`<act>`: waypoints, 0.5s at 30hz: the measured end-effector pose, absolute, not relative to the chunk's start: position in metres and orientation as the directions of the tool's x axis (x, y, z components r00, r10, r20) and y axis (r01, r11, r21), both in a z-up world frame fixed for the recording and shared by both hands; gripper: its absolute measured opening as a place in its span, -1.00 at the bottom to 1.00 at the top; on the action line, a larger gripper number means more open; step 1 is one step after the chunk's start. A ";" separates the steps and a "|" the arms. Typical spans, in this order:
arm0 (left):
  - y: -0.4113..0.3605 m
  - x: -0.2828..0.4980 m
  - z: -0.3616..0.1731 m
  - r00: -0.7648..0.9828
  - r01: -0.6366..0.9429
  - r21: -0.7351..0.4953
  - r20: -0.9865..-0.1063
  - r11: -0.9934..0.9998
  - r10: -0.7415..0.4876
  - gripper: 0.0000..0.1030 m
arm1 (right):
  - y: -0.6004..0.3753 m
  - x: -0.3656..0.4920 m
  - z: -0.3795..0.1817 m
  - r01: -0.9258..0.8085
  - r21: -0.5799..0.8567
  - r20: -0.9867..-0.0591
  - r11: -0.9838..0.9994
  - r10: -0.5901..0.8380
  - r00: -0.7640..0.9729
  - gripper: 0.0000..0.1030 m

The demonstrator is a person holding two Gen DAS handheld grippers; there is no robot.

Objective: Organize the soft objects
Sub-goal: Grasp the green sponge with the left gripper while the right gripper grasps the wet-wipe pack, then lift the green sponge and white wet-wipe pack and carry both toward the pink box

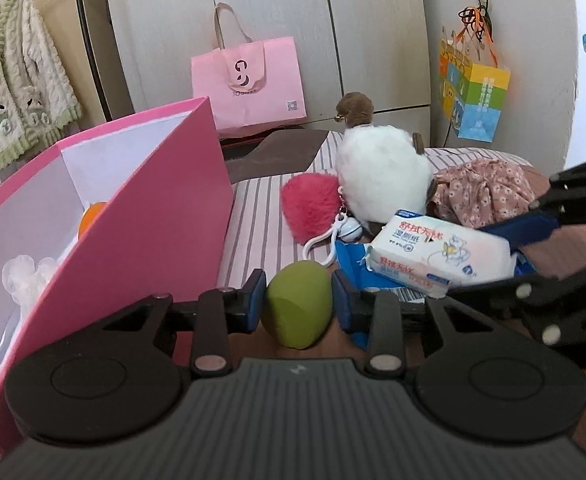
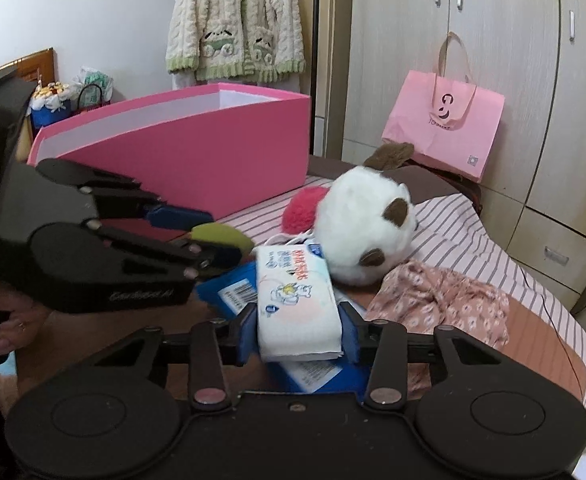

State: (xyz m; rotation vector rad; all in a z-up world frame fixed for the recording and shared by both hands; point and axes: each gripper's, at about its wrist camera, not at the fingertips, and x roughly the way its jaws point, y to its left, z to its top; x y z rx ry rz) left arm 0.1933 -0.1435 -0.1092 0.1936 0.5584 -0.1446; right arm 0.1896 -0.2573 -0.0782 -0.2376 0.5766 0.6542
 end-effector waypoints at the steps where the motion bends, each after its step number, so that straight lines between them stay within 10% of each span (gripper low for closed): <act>1: -0.143 0.193 -0.109 0.836 0.189 0.134 -0.541 0.973 -0.088 -0.34 | -0.256 0.188 -0.078 -0.632 -0.030 -0.575 0.775 0.503 0.645 -0.08; 15: -0.144 0.199 -0.113 0.816 0.156 0.154 -0.577 0.976 -0.040 -0.30 | -0.241 0.200 -0.085 -0.586 -0.007 -0.552 0.810 0.486 0.678 -0.10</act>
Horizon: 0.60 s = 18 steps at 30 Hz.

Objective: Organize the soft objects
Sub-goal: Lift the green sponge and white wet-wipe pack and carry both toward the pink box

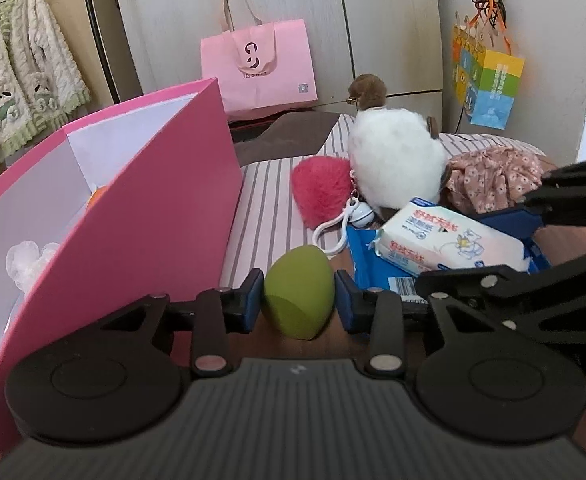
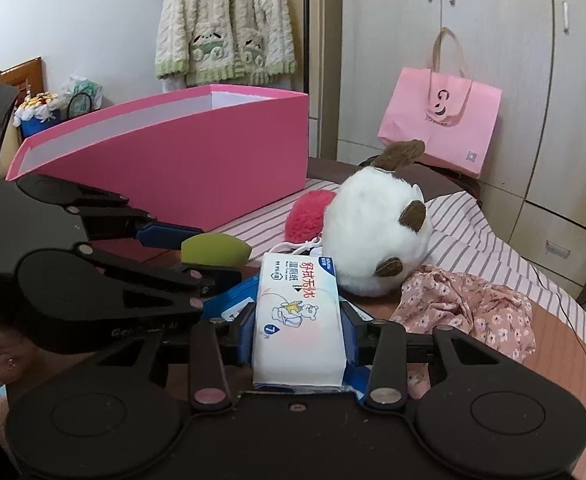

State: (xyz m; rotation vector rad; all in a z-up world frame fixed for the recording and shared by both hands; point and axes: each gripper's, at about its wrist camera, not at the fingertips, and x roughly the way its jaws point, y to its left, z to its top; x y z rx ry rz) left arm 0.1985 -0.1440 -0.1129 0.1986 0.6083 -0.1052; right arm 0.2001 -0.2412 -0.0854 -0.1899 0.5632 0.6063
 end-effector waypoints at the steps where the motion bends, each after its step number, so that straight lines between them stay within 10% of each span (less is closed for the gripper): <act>1: -0.143 0.197 -0.112 0.816 0.158 0.147 -0.577 0.977 -0.045 -0.30 | -0.241 0.196 -0.085 -0.578 -0.005 -0.549 0.816 0.480 0.684 -0.11; 18: -0.131 0.163 -0.101 0.836 0.156 0.083 -0.541 0.984 -0.086 -0.31 | -0.233 0.149 -0.092 -0.318 0.086 -0.482 0.944 0.318 0.816 -0.11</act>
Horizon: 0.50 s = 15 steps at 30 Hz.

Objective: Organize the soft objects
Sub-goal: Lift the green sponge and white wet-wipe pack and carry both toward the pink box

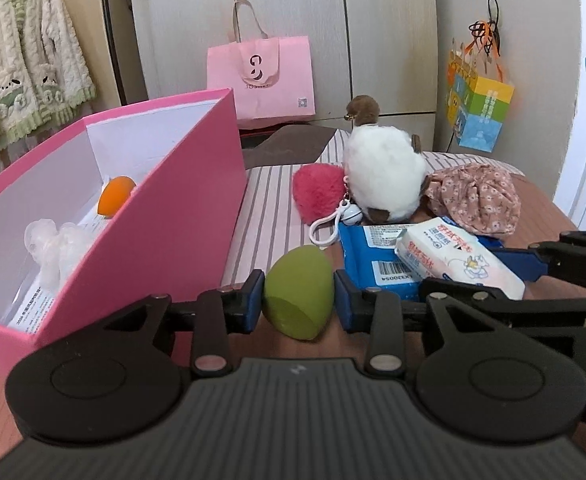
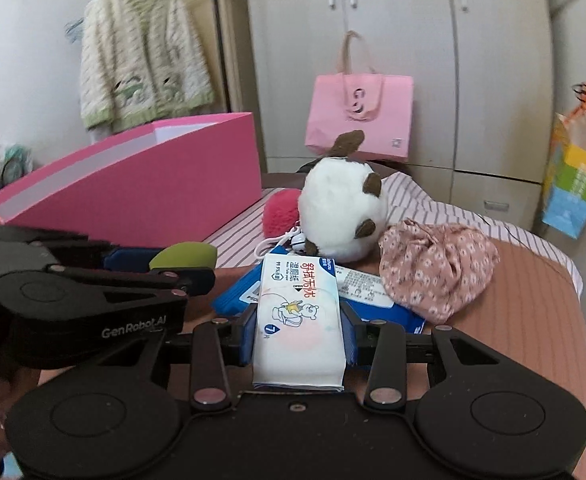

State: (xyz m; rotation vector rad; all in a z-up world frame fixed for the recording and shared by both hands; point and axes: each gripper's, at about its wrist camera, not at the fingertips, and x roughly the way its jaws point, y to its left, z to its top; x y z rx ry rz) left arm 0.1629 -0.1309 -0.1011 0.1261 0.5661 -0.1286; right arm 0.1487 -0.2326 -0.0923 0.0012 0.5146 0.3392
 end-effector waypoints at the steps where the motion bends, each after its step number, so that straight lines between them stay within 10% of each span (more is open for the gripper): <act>1: -0.131 0.160 -0.100 0.838 0.159 0.083 -0.539 0.984 -0.090 -0.31 | -0.231 0.145 -0.092 -0.304 0.075 -0.478 0.950 0.302 0.825 -0.11; 15: -0.108 0.117 -0.093 0.780 0.295 -0.040 -0.567 0.955 -0.265 -0.31 | -0.233 0.089 -0.090 -0.231 0.064 -0.457 0.971 0.235 0.858 -0.11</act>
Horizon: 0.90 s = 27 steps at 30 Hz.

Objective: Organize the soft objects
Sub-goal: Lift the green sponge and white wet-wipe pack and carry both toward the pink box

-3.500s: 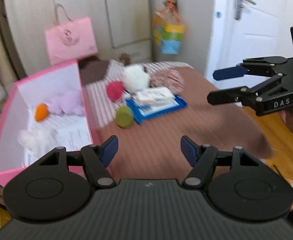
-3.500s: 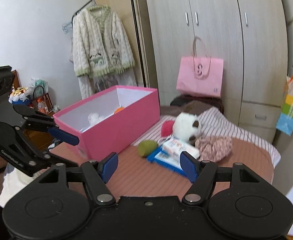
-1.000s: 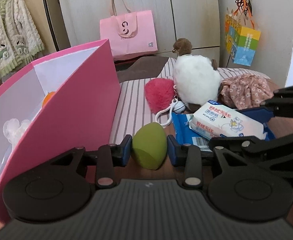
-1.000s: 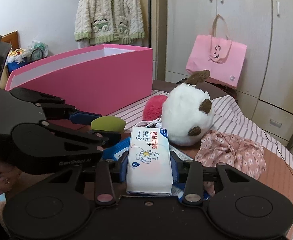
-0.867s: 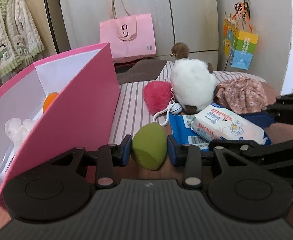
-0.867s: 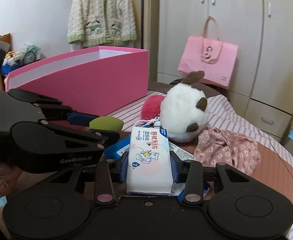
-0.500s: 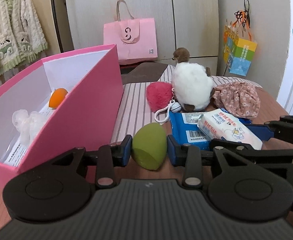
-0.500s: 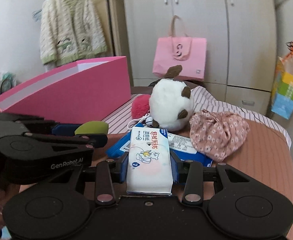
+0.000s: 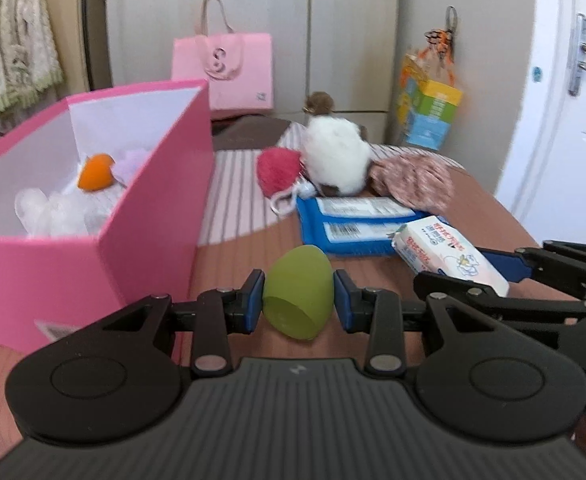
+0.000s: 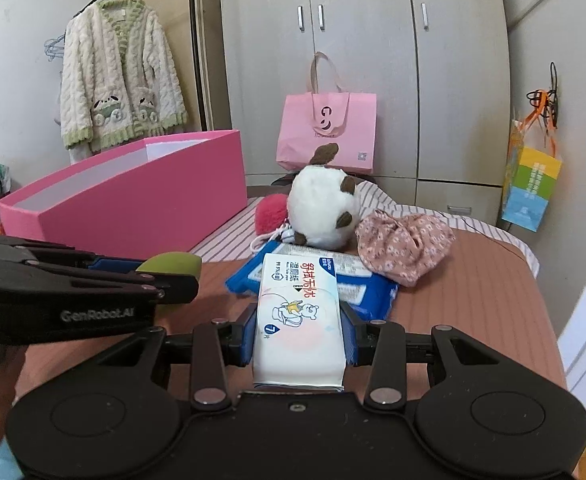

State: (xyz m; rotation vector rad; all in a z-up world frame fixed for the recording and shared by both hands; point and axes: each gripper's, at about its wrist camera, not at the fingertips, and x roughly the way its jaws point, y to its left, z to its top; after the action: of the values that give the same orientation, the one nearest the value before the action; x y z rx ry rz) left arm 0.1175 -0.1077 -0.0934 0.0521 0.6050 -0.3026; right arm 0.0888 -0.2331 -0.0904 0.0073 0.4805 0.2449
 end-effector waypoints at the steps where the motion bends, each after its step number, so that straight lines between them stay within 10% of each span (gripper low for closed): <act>1: -0.106 0.113 -0.094 0.769 0.312 -0.045 -0.574 0.949 -0.280 -0.31 | -0.233 0.085 -0.092 -0.233 0.059 -0.467 0.971 0.234 0.853 -0.11; 27: -0.013 0.066 -0.073 0.583 0.431 -0.103 -0.726 0.896 -0.364 -0.31 | -0.208 0.050 -0.078 -0.402 0.185 -0.631 0.897 0.423 0.651 -0.11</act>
State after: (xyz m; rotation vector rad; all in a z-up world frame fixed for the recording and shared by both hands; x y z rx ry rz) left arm 0.0664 -0.0130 -0.0732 0.0876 0.8265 -0.4651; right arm 0.0499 -0.2078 -0.0779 0.0294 0.7235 0.4684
